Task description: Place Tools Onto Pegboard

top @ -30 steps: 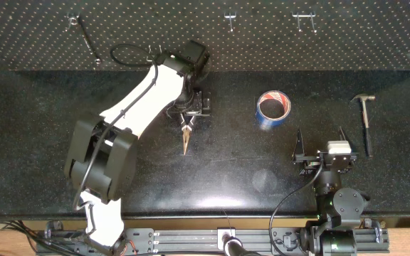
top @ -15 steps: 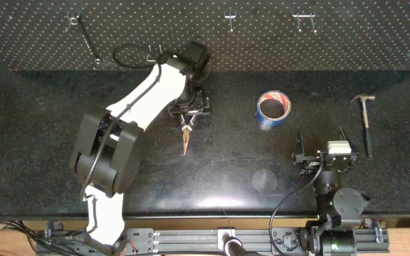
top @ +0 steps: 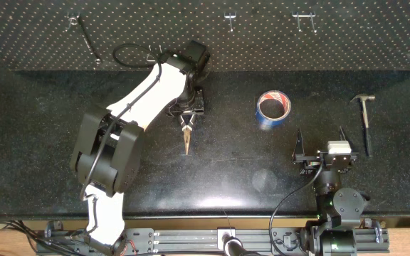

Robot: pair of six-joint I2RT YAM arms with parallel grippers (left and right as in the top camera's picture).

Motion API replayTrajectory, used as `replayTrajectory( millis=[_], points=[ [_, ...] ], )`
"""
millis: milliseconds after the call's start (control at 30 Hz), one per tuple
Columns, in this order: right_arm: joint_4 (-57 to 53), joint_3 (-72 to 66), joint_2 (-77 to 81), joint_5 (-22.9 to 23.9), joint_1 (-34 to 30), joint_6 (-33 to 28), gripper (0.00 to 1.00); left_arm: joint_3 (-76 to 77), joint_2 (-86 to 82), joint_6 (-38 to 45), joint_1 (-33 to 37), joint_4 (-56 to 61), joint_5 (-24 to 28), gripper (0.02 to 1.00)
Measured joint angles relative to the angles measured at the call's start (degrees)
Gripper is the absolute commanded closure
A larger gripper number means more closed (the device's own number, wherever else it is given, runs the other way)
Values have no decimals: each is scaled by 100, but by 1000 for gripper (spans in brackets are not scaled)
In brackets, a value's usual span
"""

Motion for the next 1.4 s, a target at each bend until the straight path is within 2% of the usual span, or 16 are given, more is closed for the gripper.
replayTrajectory(
  millis=[200, 233, 300, 333, 400, 467, 567, 833, 867, 900, 967, 1067, 1167, 1400],
  points=[
    [0, 0, 2, -2, 0, 0, 53, -72, -437, 46, 4, -116, -24, 989],
    [0, 0, 4, 0, 0, 0, 53, -111, -966, 50, 4, -129, -177, 989],
    [0, 0, 4, -2, 0, 0, 53, -98, -2640, 44, 4, -37, -870, 989],
    [0, 0, 4, -2, 0, 0, 53, -127, -3589, 46, 4, 420, -1528, 991],
    [-2, 0, 0, -2, 0, 0, 53, -1419, -4656, 190, 96, 2994, -2549, 989],
    [0, 0, 0, 0, 0, 0, 53, -2837, -4900, 638, 251, 4913, -2964, 989],
    [0, 0, -2, -2, 0, 0, 53, -3187, -4481, 1469, 251, 6024, -3067, 989],
    [0, 0, 0, -2, 0, 0, 53, -3252, -3818, 2179, 249, 7331, -3171, 989],
    [0, 0, 0, 0, 0, 0, 53, -3283, -3818, 2205, 249, 7449, -3191, 989],
    [0, 0, 0, 0, 0, 0, 53, -3600, -3818, 2234, 251, 8140, -3237, 989],
    [0, 0, 0, -2, 0, 0, 53, -4135, -3801, 2297, 249, 8795, -3263, 989],
    [0, 0, 0, -2, 0, 0, 53, -4172, -3801, 2297, 249, 8859, -3263, 989],
    [0, 0, 2, -2, 0, 0, 53, -4872, -3794, 2315, 249, 10177, -3303, 989],
    [0, 0, 2, -2, 0, 0, 53, -5021, -3598, 2317, 249, 10284, -3309, 989]
  ],
)
